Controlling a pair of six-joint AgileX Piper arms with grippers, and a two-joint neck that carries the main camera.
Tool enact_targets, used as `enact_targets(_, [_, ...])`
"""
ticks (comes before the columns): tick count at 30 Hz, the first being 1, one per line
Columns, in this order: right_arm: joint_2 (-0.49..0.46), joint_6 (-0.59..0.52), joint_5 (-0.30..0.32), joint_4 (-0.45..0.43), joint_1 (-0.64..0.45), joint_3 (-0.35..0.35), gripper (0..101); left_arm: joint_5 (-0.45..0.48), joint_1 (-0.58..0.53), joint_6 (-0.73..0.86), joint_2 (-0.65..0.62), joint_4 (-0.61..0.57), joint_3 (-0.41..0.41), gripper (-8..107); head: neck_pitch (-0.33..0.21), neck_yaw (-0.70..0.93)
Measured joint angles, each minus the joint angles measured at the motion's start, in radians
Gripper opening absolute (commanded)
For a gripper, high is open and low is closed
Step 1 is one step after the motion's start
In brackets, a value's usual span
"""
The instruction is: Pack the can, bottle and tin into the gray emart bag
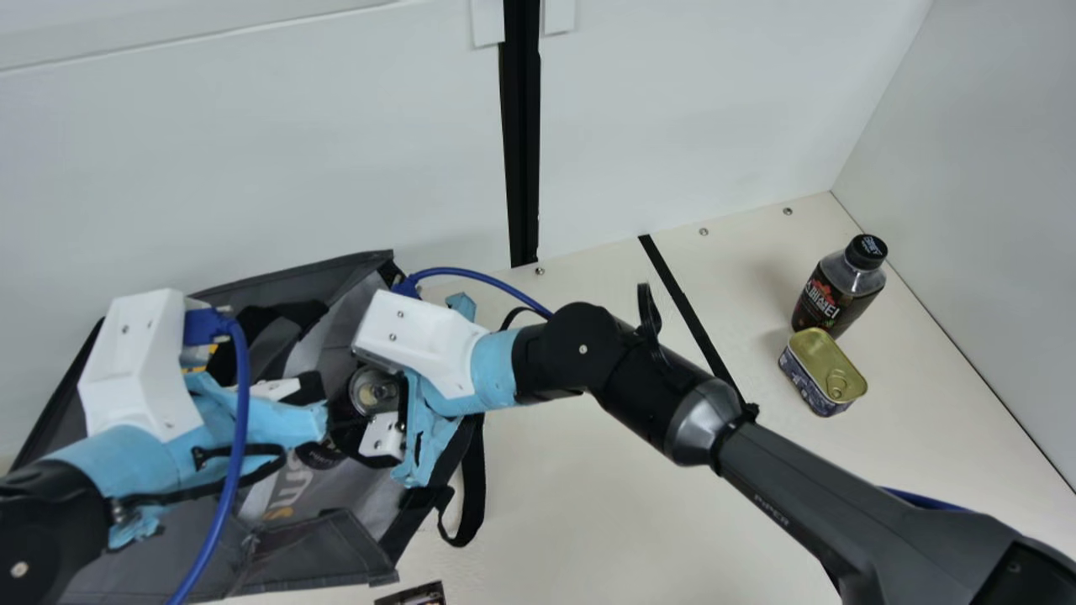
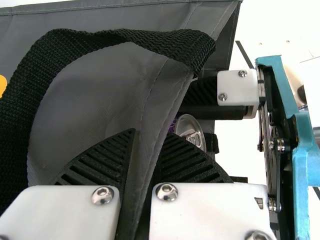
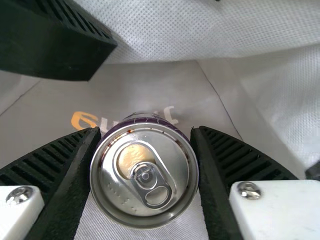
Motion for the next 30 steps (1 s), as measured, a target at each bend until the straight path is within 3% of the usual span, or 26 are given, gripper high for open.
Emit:
enact_targets(6, [-0.01,0.0,0.004,-0.006,-0.01,0.003,91,0.0,0.0,0.0,0.0,0.0,0.0,10,0.0,0.0])
enact_targets(30, [-0.128,0.047,0.032,-0.067,-0.049,0.065,91,0.0,0.0,0.0,0.0,0.0,0.0,10,0.0,0.0])
